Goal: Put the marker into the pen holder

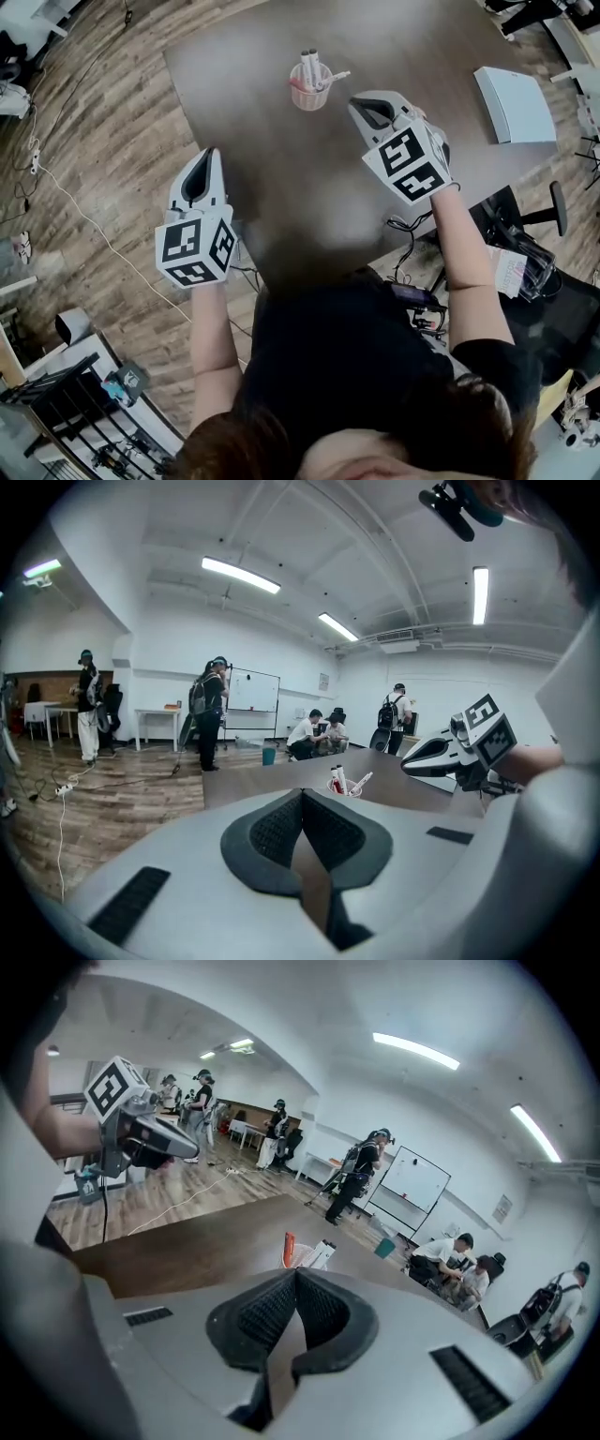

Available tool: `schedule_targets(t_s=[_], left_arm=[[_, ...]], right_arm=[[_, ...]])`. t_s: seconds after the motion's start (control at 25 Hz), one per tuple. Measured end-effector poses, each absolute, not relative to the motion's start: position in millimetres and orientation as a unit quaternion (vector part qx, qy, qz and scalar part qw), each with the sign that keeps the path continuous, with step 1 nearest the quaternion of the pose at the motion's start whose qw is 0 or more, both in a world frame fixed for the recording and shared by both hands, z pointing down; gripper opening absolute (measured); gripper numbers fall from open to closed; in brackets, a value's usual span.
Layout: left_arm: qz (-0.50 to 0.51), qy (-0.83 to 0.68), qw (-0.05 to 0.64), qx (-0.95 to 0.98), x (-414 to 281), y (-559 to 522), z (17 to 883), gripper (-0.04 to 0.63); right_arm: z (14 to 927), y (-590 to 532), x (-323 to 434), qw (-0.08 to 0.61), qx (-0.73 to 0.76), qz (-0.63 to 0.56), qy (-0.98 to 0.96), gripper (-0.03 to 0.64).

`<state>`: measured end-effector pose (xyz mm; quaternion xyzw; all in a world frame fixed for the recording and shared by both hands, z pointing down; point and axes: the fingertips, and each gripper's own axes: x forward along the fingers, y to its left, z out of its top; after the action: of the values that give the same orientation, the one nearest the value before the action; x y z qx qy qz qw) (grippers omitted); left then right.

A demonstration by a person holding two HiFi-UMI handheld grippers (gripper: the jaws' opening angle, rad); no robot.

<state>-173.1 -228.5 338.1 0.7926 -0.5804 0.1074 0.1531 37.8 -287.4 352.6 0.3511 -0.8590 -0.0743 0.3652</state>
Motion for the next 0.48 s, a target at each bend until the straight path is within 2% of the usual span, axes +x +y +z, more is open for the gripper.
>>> schedule_targets(t_s=[0.48], left_arm=[[0.097,-0.587,0.142,0.791,-176,-212,328,0.028]], right_arm=[[338,-258,32,0.252,0.427,0.014,-0.868,0.018]])
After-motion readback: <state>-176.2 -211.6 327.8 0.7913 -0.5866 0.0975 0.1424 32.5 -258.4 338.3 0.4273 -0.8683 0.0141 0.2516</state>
